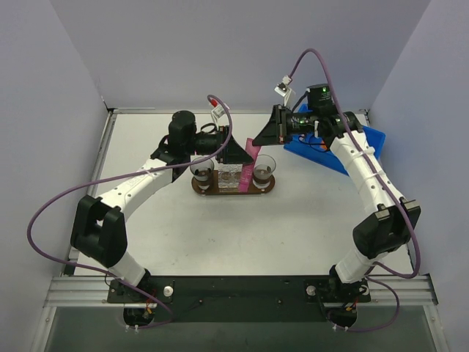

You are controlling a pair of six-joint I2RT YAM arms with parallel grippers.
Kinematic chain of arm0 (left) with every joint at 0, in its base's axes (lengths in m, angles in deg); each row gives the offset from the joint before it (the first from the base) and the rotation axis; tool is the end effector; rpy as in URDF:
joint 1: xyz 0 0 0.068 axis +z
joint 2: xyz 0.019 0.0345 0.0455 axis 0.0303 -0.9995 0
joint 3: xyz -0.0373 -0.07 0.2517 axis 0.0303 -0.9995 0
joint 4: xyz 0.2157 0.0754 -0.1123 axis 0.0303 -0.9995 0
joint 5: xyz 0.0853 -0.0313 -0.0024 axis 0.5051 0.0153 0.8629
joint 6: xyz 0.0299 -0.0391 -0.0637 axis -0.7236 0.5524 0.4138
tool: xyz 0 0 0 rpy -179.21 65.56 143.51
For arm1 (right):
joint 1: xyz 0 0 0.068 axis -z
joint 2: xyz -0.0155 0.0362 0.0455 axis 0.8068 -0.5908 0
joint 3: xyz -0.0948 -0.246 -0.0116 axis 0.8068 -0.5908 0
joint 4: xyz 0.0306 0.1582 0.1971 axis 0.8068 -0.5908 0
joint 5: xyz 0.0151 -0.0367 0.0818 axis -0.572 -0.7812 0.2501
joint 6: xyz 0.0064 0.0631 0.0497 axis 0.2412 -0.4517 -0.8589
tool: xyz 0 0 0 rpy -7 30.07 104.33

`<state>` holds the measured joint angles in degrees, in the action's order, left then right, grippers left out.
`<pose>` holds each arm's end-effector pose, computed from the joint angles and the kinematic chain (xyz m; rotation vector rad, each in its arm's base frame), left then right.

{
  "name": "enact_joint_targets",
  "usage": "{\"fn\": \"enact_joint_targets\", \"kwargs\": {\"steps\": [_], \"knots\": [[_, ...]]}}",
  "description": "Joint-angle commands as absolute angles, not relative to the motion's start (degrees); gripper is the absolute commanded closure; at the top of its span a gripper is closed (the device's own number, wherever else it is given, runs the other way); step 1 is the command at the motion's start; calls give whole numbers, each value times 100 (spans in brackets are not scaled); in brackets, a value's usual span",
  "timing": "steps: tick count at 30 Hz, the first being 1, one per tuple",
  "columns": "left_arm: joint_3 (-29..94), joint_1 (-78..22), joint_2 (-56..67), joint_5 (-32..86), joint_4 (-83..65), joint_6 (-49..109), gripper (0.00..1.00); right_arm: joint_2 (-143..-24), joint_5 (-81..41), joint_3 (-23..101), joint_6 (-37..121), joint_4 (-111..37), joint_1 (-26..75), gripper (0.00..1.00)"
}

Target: Prepare toiletry sets of a toothbrush and toothpaste on the tray

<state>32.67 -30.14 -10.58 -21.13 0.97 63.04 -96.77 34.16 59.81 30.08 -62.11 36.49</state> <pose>0.3098 -0.2332 0.3318 0.5785 1.8985 -1.7124 0.3367 0.1690 0.3946 -0.7151 1.9027 1.4580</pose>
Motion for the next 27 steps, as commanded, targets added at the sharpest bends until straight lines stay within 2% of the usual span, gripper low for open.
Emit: {"fn": "enact_joint_targets", "kwargs": {"steps": [1,7,11,15,17,18,21,22,24,27], "knots": [[3206,-3012,-846,-2482,579,6454,45,-9253,3404,5970,2533,-5324,3673,100],[3057,-3012,-942,-2868,1141,6928,44,-9112,3580,5609,1346,-3707,3761,100],[3021,-3003,-986,-2965,1281,7051,51,-9147,3588,5653,1257,-3661,3761,100],[2933,-3003,-986,-3027,1563,7271,52,-9104,3571,5592,1301,-3661,3761,100],[2933,-3003,-986,-3036,1563,7263,56,-9086,3527,5582,1353,-3696,3761,100],[2933,-3003,-995,-3027,1563,7271,63,-9068,3510,5574,1423,-3757,3761,100],[2951,-3003,-1004,-3036,1563,7272,72,-9068,3474,5591,1564,-3898,3761,100],[2951,-3003,-1004,-3036,1563,7272,73,-9068,3466,5609,1591,-3942,3753,100],[2959,-3003,-1004,-3036,1572,7263,72,-9051,3439,5618,1626,-3986,3761,100],[3047,-2977,-1004,-3018,1362,7132,56,-9025,3326,5662,1749,-4126,3726,100]]}}
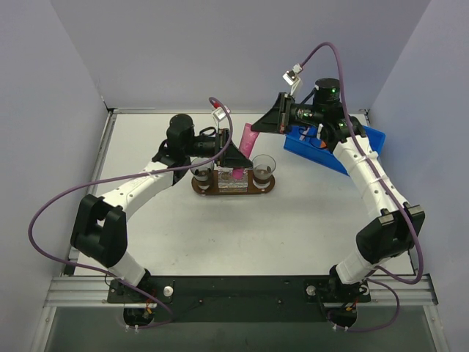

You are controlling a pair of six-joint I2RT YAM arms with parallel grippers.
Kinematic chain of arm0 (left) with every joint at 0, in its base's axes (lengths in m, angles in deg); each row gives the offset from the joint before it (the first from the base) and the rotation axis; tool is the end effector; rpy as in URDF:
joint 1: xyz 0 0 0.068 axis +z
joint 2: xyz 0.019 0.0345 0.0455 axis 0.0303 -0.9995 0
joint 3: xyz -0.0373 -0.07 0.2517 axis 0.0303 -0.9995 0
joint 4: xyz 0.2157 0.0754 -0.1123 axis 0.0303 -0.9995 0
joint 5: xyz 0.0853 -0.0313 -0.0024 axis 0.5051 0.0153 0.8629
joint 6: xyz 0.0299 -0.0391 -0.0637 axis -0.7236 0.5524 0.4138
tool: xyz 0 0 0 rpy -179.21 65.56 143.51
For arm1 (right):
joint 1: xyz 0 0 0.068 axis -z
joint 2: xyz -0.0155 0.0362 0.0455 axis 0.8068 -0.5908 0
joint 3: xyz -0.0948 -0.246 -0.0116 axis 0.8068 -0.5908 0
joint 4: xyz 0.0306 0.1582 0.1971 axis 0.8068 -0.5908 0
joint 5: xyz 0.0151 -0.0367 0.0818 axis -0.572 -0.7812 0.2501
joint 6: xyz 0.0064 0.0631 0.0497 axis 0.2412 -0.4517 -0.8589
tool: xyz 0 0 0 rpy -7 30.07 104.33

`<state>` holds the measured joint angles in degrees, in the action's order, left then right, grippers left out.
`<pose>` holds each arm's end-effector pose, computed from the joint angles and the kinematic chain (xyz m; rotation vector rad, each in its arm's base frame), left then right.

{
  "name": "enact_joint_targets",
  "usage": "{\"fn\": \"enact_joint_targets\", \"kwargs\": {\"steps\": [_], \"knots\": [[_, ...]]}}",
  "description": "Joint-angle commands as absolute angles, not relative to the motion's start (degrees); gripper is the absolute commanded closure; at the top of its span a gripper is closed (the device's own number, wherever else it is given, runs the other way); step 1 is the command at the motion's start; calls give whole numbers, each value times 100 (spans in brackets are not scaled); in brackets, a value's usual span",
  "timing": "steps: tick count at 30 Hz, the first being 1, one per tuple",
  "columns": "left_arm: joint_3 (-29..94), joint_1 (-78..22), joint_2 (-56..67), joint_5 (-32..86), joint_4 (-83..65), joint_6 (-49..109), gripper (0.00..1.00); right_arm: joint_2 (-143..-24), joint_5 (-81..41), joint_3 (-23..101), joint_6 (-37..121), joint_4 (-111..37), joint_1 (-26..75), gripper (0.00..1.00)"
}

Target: Prepare toiletry sets of a toothbrush and toothpaste on the tray

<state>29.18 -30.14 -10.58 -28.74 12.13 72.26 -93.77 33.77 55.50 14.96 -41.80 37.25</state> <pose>0.2997 -0.2331 0.3320 0.6476 1.8558 -1.8845 0.3363 0.1635 0.4241 -0.6320 1.7383 1.5078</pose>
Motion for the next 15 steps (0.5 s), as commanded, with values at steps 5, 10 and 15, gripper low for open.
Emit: {"fn": "enact_joint_targets", "kwargs": {"steps": [5,10,15], "knots": [[3083,-2670,-777,-2502,205,6203,28,-8928,2860,5759,2407,-4715,3621,100],[3083,-2179,-302,-2008,-948,5129,27,-8770,1747,5758,3119,-5251,3236,100],[2863,-1940,190,-1253,-1724,4529,26,-8796,646,5636,3848,-5411,2646,100]]}}
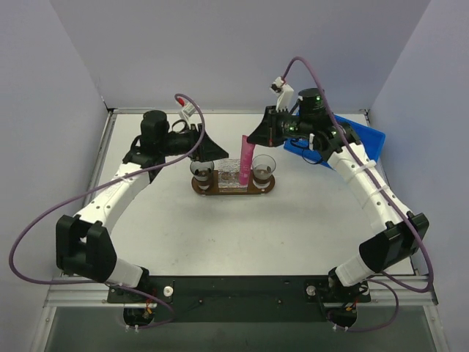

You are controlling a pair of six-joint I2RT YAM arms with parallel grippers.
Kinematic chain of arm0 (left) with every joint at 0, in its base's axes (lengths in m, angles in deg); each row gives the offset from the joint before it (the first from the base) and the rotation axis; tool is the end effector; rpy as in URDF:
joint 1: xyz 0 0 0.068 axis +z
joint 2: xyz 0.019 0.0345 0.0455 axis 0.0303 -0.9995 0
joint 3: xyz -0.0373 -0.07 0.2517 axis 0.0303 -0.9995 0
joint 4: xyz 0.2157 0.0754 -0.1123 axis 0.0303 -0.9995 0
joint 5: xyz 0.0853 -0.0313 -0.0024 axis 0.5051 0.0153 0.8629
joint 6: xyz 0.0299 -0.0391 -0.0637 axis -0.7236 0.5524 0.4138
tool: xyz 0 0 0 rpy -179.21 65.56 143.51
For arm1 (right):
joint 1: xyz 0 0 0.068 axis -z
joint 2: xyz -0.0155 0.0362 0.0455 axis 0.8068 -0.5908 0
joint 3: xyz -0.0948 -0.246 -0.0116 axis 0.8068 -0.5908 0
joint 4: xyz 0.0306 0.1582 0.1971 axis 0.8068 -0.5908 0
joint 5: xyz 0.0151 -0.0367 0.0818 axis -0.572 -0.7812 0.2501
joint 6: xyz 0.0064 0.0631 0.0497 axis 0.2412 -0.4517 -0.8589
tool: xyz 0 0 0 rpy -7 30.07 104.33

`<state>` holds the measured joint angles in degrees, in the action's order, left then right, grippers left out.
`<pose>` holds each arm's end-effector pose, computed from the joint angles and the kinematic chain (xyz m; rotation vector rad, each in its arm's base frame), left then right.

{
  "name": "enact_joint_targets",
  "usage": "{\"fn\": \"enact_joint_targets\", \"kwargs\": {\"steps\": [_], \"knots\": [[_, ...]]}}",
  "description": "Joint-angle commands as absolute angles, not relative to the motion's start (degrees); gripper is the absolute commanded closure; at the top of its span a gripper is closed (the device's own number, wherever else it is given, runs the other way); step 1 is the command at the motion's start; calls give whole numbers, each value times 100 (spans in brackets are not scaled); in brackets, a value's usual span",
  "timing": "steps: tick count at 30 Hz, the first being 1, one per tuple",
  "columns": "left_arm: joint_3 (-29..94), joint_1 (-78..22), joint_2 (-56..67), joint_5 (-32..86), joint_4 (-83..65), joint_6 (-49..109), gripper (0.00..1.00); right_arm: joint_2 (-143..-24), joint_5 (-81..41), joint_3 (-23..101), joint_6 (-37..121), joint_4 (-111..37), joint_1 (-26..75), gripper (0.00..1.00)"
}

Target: Prepare toiletry sets of a toothbrush and toothpaste on the tray

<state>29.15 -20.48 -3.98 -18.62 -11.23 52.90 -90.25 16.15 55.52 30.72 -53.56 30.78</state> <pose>0.3169 -0.1667 0.3259 0.4443 1.9634 -1.4836 0.3153 0.1860 0.4195 -0.6518 1.7755 1.1808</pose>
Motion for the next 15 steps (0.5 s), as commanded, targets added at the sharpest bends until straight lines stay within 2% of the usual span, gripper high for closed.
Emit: {"fn": "enact_joint_targets", "kwargs": {"steps": [1,7,15], "knots": [[2828,-1914,348,-1112,-1741,4538,26,-8796,505,5600,3911,-5393,2584,100],[2705,-1791,841,468,-2031,4608,26,-8752,-366,5012,4192,-4403,2233,100],[2810,-1738,833,778,-2418,4652,26,-8646,-1297,4203,4553,-3258,1942,100]]}}
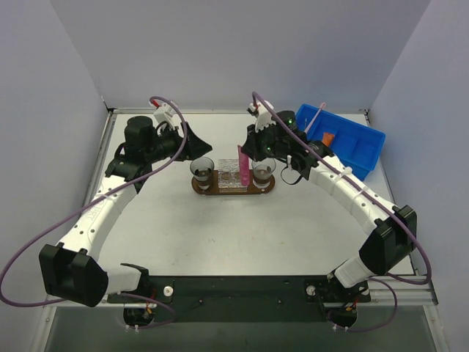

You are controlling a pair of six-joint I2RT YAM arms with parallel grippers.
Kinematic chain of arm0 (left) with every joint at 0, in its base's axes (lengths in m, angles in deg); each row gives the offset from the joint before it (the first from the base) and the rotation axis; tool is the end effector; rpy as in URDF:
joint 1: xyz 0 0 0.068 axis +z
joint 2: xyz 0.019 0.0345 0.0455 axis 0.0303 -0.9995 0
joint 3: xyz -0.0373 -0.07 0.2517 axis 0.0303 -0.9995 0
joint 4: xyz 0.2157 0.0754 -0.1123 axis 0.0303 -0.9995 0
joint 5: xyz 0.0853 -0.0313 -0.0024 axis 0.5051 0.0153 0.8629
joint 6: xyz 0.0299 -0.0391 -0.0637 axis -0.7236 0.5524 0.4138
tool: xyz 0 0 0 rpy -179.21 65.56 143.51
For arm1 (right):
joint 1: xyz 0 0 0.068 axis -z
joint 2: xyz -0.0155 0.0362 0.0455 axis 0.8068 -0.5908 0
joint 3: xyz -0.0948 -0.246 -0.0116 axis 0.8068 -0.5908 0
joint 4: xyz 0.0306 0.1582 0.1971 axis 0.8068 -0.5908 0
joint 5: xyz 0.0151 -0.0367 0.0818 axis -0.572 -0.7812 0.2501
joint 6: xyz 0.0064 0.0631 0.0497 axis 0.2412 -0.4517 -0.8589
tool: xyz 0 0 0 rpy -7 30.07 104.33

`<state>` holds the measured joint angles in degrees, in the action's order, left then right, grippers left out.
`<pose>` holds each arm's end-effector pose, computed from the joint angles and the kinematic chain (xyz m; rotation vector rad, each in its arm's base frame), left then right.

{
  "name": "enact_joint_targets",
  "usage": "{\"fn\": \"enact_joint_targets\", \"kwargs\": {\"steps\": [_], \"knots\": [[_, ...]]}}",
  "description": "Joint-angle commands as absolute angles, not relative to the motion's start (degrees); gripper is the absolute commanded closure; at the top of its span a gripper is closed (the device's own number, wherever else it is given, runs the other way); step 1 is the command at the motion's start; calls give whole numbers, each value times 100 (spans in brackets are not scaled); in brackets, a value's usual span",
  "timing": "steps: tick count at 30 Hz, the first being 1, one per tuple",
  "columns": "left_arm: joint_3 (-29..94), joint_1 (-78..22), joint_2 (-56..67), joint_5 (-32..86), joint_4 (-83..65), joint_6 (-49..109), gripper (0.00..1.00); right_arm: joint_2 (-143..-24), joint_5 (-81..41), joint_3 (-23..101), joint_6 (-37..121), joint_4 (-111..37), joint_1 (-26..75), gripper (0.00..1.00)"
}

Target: Prepare toiletry sets of a toothbrush and toothpaste on the tray

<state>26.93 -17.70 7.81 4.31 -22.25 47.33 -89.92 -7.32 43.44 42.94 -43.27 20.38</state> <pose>0.2952 -0.1214 0.3484 0.1631 1.9654 -1.0306 0.3095 0.2328 0.3637 -0.6920 1.7465 0.7987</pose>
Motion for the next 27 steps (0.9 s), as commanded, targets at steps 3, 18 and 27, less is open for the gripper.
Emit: {"fn": "enact_joint_targets", "kwargs": {"steps": [3,18,27], "knots": [[2836,-1747,807,779,-2427,4714,26,-8655,-1307,4167,4553,-3073,1925,100],[2977,-2028,-10,-1654,-951,5030,24,-8866,467,5335,4044,-3827,1951,100],[3100,-2396,-283,-1630,-1029,4899,24,-8928,1277,5547,3463,-4118,2039,100]]}}
